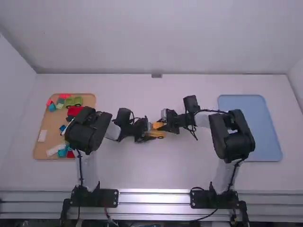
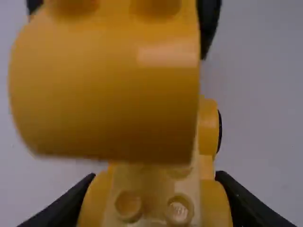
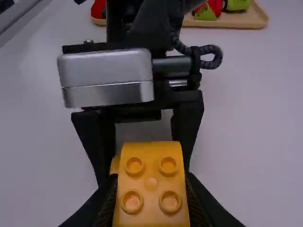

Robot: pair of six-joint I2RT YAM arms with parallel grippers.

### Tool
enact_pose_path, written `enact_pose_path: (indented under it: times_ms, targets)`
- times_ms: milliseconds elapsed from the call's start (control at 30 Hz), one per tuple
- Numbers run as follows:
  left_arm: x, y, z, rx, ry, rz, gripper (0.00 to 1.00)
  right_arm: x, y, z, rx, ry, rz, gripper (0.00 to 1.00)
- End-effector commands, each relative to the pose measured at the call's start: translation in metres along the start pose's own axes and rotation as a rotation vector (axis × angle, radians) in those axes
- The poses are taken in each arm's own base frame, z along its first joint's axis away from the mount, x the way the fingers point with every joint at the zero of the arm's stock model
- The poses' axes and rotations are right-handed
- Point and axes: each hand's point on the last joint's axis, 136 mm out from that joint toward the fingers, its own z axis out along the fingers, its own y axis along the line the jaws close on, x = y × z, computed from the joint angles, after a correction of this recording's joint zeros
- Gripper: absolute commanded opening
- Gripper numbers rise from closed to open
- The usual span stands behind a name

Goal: Assemble lego blocks to make yellow taxi

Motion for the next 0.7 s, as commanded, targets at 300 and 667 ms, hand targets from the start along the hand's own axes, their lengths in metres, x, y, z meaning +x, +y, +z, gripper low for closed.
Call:
enact_pose_path:
  times_ms: [300, 667]
  targets:
    - [-0.002, -0.003, 0.004, 0.028, -0.021, 0.005, 0.51, 0.021, 0.013, 0.008, -0.045, -0.018, 0.092, 0.15]
    - [-0.004, -0.001, 0.005, 0.023, -0.025, -0.002, 0.51, 0.029, 0.017, 0.013, -0.059, -0.038, 0.100, 0.12]
